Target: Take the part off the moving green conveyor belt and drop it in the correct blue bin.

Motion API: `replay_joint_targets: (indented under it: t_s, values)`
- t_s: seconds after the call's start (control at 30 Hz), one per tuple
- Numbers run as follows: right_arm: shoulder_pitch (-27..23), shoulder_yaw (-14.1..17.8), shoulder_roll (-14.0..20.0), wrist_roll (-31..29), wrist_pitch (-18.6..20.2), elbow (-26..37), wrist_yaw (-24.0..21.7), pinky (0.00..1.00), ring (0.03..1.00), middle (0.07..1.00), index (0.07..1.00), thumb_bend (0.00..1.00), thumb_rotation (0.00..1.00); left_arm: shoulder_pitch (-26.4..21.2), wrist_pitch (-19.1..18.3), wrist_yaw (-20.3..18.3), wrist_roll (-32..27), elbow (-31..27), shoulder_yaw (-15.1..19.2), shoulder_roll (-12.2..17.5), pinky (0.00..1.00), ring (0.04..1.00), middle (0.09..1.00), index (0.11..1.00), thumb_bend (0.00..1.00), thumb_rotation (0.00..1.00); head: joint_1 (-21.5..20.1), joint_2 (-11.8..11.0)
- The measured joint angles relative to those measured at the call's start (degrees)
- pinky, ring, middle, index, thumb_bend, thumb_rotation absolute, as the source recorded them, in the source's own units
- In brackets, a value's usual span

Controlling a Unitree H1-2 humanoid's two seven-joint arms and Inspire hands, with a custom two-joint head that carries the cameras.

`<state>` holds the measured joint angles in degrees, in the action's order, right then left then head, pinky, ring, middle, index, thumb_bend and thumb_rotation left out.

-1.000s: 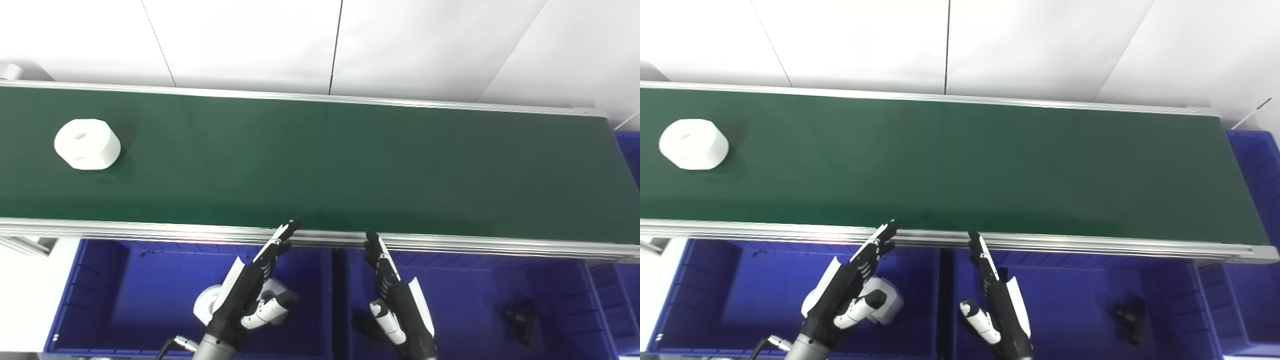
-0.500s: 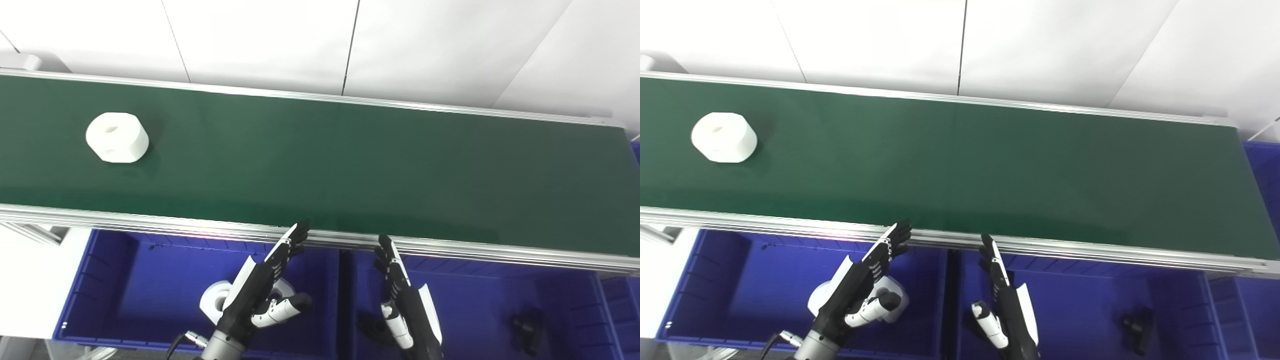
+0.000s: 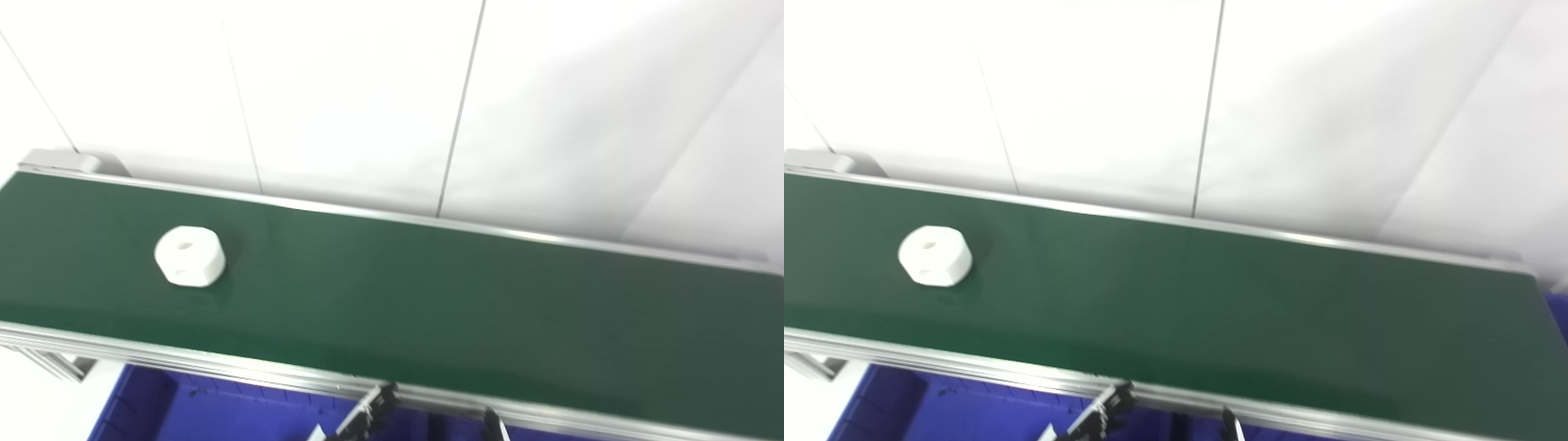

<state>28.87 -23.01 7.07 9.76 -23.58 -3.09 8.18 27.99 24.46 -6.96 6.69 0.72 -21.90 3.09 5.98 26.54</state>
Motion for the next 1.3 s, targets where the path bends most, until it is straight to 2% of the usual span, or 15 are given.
replay_joint_targets:
  t_s: [0.13, 0.17, 0.3, 0.5, 0.57, 0.6, 0.67, 0.73, 0.8, 0.93, 0.97, 1.07, 1.17, 1.3]
  values:
    - [-0.2, -1.0, 0.6, -0.3, 0.0, -0.6, 1.4, 0.91, 0.975, 1.0, 0.999, 0.87, 0.99, -0.2, 0.0, 0.1, -0.7, 0.5, -0.4, 0.0, 0.88, 0.911, 0.905, 0.924, 0.77, 0.71, 0.4, 0.6]
    - [-0.2, -1.1, 0.7, -0.3, 0.0, -0.6, 1.6, 0.91, 0.974, 1.0, 1.0, 0.87, 0.99, -0.2, 0.0, 0.1, -0.9, 0.4, -0.4, 0.1, 0.88, 0.907, 0.9, 0.928, 0.75, 0.7, 1.0, 1.4]
    - [-0.4, -1.8, 0.9, -0.8, 0.0, -0.6, 1.8, 0.93, 0.975, 1.0, 0.996, 0.86, 0.99, -0.2, 0.0, 0.2, -1.4, -0.2, -1.1, 0.4, 0.83, 0.875, 0.881, 0.91, 0.71, 0.66, 1.7, 1.7]
    - [-0.6, -2.2, 1.1, -1.5, 0.0, 0.0, 1.8, 0.92, 0.948, 0.979, 0.997, 0.88, 1.0, -0.4, 0.2, 1.6, -0.5, -6.7, -1.1, 1.0, 0.74, 0.845, 0.875, 0.901, 0.81, 0.6, 2.0, 3.7]
    - [-0.7, -2.2, 1.1, -1.3, 0.0, 0.3, 1.9, 0.92, 0.943, 0.977, 1.0, 0.88, 1.0, -0.9, 0.4, 1.6, -0.5, -9.2, -0.9, 1.5, 0.76, 0.855, 0.879, 0.914, 0.89, 0.5, 1.5, 4.5]
    - [-0.7, -2.3, 0.9, -1.2, 0.0, 0.5, 1.9, 0.92, 0.944, 0.977, 1.0, 0.88, 1.0, -1.1, 0.1, 1.4, -0.7, -10.6, -0.3, 1.9, 0.76, 0.857, 0.879, 0.915, 0.9, 0.49, 1.5, 4.5]
    - [-0.7, -2.5, 0.7, -1.2, 0.0, 1.2, 1.9, 0.93, 0.949, 0.974, 1.0, 0.89, 1.0, -1.3, -0.7, 1.2, -1.3, -15.2, 1.2, 2.7, 0.77, 0.869, 0.889, 0.924, 0.94, 0.42, 0.9, 6.1]
    - [-0.6, -2.4, 0.4, -1.2, 0.0, 1.4, 1.9, 0.93, 0.948, 0.967, 0.997, 0.89, 0.99, -2.4, -2.2, 1.1, -1.3, -19.2, 4.4, 3.2, 0.8, 0.897, 0.908, 0.937, 0.96, 0.38, 0.9, 6.1]
    - [-0.7, -2.5, 0.1, -1.4, 0.0, 1.6, 1.6, 0.95, 0.961, 0.976, 0.999, 0.88, 0.99, -5.0, -3.0, 1.5, -1.0, -20.1, 8.0, 4.1, 0.81, 0.912, 0.922, 0.943, 0.97, 0.36, 1.3, 6.8]
    - [-0.7, -2.5, 0.1, -1.8, 0.0, 1.8, 1.3, 0.97, 0.969, 0.98, 1.0, 0.88, 0.99, -10.5, -4.8, 1.5, 5.1, -20.0, 13.8, 7.6, 0.82, 0.903, 0.905, 0.919, 1.0, 0.37, 1.8, 7.4]
    - [-0.7, -2.5, 0.1, -2.0, 0.0, 1.8, 1.2, 0.97, 0.964, 0.975, 1.0, 0.89, 0.99, -11.8, -5.0, 1.5, 6.8, -20.0, 14.8, 8.4, 0.8, 0.894, 0.905, 0.928, 0.99, 0.36, 2.0, 8.0]
    - [-0.9, -2.1, 0.1, -2.4, 0.0, 1.8, 0.7, 0.96, 0.957, 0.968, 1.0, 0.89, 0.99, -16.8, -5.2, 1.4, 12.8, -19.7, 17.5, 11.1, 0.74, 0.855, 0.904, 0.942, 0.97, 0.38, 2.4, 8.0]
    - [-1.3, -1.8, 0.0, -2.6, 0.0, 1.8, 0.2, 0.97, 0.962, 0.976, 1.0, 0.88, 1.0, -21.3, -5.9, 0.7, 18.9, -19.5, 18.4, 13.8, 0.69, 0.838, 0.911, 0.939, 0.97, 0.35, 2.8, 7.6]
    - [-1.7, -1.5, 0.0, -2.6, 0.0, 1.8, -0.1, 0.96, 0.956, 0.977, 1.0, 0.87, 1.0, -27.2, -9.1, -3.4, 24.9, -19.2, 17.8, 16.9, 0.67, 0.826, 0.892, 0.926, 1.0, 0.26, 3.3, 7.4]
